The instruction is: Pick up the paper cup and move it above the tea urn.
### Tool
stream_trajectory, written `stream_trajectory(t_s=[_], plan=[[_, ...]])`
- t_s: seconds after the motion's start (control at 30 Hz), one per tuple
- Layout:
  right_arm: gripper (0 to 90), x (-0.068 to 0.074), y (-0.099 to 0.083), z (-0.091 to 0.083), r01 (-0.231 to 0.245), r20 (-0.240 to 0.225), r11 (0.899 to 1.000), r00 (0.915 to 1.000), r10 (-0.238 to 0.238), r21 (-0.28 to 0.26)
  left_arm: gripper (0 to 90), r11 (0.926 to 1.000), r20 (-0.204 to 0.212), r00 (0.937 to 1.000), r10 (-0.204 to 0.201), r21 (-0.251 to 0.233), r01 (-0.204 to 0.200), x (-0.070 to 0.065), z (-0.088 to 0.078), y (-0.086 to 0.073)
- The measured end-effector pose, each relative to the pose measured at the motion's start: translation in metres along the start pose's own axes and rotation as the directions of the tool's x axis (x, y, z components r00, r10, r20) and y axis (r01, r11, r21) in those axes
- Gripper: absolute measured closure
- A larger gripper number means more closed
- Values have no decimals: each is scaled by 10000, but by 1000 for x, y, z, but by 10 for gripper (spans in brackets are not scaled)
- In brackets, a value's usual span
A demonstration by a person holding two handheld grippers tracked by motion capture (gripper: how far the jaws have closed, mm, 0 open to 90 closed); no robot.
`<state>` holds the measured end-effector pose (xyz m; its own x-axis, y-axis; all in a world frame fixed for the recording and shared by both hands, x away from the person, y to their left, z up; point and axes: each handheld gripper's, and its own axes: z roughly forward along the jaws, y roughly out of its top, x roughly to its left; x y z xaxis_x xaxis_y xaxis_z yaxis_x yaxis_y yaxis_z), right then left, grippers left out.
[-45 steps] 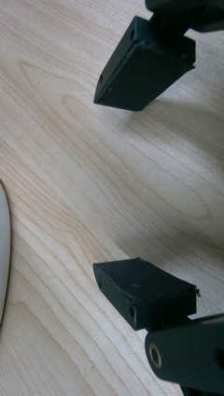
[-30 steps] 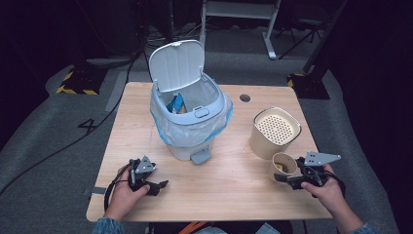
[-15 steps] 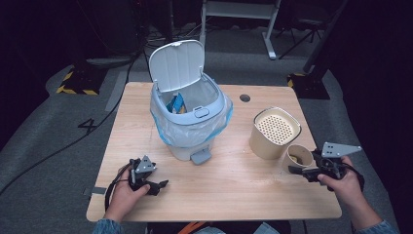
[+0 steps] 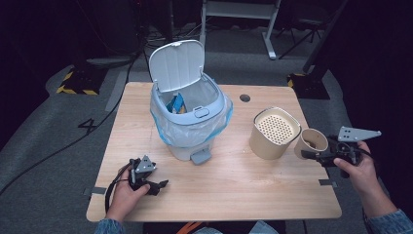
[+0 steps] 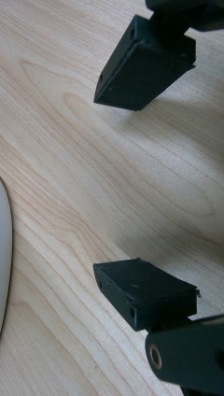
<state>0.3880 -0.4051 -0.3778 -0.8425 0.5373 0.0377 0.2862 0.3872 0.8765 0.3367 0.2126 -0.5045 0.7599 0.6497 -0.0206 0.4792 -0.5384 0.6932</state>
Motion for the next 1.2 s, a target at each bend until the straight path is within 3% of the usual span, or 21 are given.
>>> stream_trajectory(t_s=[0.3, 0.9, 1.0, 1.1, 1.2], plan=[[323, -25, 20, -2, 217, 585, 9997, 9981, -211, -90, 169, 10000, -7, 10000, 7, 7, -7, 0, 0, 0], [323, -62, 44, 17, 746, 1476, 9966, 9859, -790, 349, 169, 10000, 8, 10000, -22, -11, 22, 0, 1, 1], [323, -64, 49, 19, 1014, 1748, 9932, 9785, -1099, 568, 168, 10000, 0, 10000, -20, -14, 20, 0, 1, 1], [323, -65, 53, 22, 1527, 2028, 9851, 9651, -1660, 797, 168, 10000, -17, 10000, -16, -3, 16, 0, 1, 1], [324, -66, 56, 27, 2324, 2356, 9658, 9382, -2537, 1145, 168, 10000, -17, 10000, -19, -7, 19, 0, 1, 1]])
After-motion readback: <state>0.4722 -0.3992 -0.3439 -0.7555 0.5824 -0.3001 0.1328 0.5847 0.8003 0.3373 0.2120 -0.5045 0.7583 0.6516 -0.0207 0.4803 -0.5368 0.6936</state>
